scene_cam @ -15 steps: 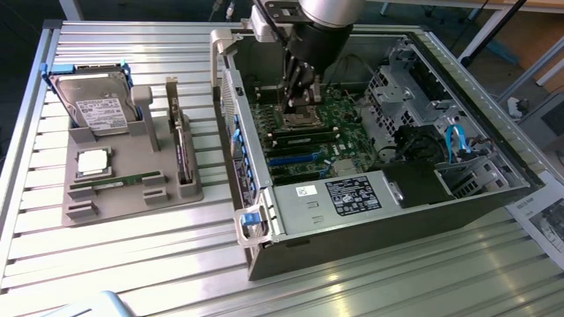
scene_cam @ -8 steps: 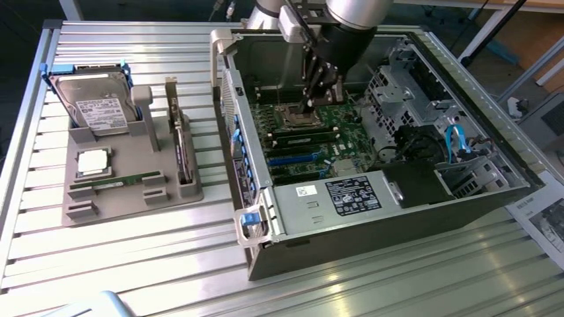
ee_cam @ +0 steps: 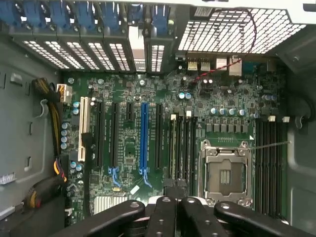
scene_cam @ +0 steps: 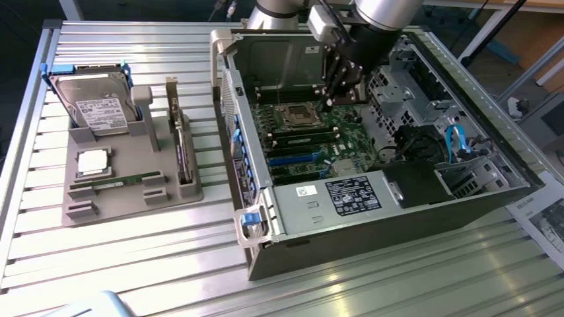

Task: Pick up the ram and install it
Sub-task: 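Press down the ram until it locks into place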

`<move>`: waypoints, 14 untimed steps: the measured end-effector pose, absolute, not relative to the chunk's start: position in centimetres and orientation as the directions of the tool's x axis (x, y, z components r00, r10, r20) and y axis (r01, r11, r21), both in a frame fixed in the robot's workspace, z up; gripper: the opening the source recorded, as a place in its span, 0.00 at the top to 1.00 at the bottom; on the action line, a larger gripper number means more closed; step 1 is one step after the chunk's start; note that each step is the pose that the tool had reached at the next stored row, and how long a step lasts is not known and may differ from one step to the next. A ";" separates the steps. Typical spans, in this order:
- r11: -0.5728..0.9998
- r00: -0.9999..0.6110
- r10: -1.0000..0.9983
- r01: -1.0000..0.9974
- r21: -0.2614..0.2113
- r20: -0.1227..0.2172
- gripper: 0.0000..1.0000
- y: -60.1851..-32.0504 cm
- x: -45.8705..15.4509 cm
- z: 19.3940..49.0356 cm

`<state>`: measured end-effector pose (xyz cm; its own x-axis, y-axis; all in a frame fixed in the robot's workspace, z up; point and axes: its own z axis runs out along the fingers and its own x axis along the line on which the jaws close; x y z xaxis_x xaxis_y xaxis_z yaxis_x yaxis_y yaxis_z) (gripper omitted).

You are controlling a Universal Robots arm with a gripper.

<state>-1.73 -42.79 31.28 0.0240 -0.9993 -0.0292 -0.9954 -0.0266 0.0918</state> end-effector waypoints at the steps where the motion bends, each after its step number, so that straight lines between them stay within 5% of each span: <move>1: -0.027 0.024 -0.999 -0.995 0.095 -0.029 0.90 -42.8 -1.4 31.3; 14: -0.027 0.024 -0.999 -0.995 0.100 -0.030 0.90 -42.8 -0.9 33.7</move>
